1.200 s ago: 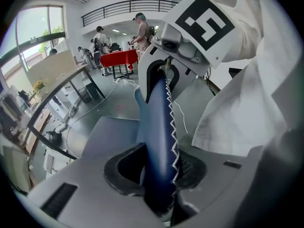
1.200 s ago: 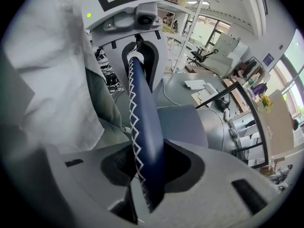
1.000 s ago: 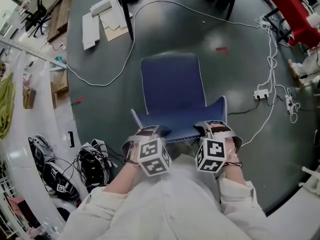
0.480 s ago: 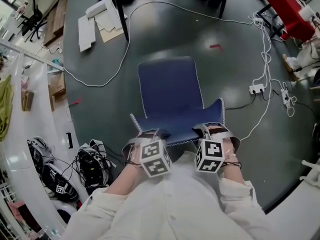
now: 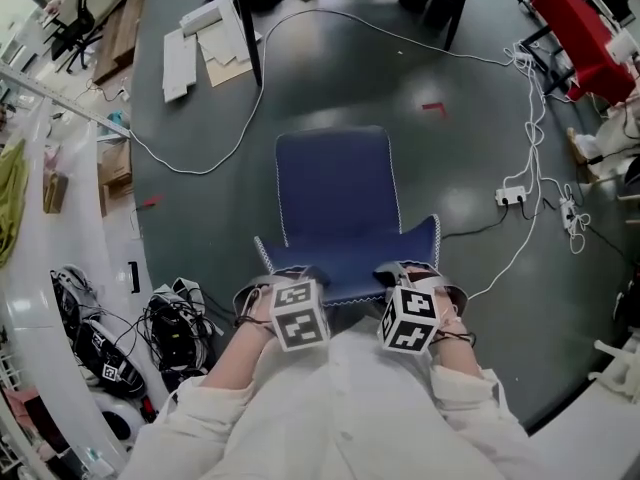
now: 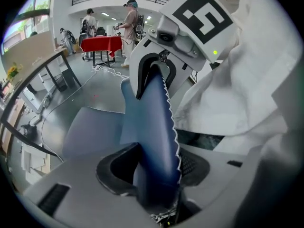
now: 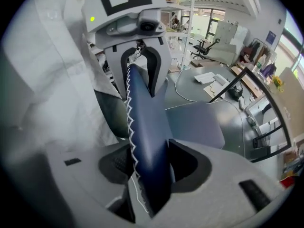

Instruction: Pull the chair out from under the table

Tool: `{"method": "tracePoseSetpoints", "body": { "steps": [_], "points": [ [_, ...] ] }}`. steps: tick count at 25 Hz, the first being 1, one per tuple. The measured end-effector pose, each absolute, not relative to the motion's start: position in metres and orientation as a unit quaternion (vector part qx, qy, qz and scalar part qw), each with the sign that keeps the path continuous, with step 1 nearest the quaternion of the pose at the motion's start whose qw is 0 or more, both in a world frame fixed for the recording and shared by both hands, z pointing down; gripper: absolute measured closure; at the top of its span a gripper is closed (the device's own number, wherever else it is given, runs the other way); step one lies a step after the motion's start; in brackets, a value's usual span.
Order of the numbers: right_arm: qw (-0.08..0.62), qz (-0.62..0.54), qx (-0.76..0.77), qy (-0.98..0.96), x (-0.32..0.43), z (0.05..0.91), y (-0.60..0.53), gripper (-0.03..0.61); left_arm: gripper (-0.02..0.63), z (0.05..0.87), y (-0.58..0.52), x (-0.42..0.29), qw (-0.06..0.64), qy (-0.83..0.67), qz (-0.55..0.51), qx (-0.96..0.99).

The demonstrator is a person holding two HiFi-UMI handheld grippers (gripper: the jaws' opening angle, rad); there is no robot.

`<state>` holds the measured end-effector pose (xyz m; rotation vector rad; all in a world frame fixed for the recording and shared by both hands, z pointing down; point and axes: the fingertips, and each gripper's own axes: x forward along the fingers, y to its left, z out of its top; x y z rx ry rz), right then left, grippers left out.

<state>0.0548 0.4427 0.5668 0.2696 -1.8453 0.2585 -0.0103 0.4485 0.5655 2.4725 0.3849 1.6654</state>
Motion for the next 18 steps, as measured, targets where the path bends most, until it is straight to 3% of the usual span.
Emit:
{"method": "tracePoseSetpoints", "body": {
  "steps": [9, 18],
  "points": [
    [0.543, 0.180, 0.089, -0.815, 0.044, 0.554, 0.447, 0.341, 0.354, 0.558, 0.446, -0.007, 0.169, 0.109, 0.518, 0.831],
    [0.520, 0.183, 0.066, -0.832, 0.033, 0.517, 0.447, 0.327, 0.331, 0.516, 0.449, 0.007, 0.186, 0.157, 0.459, 0.854]
  ]
}}
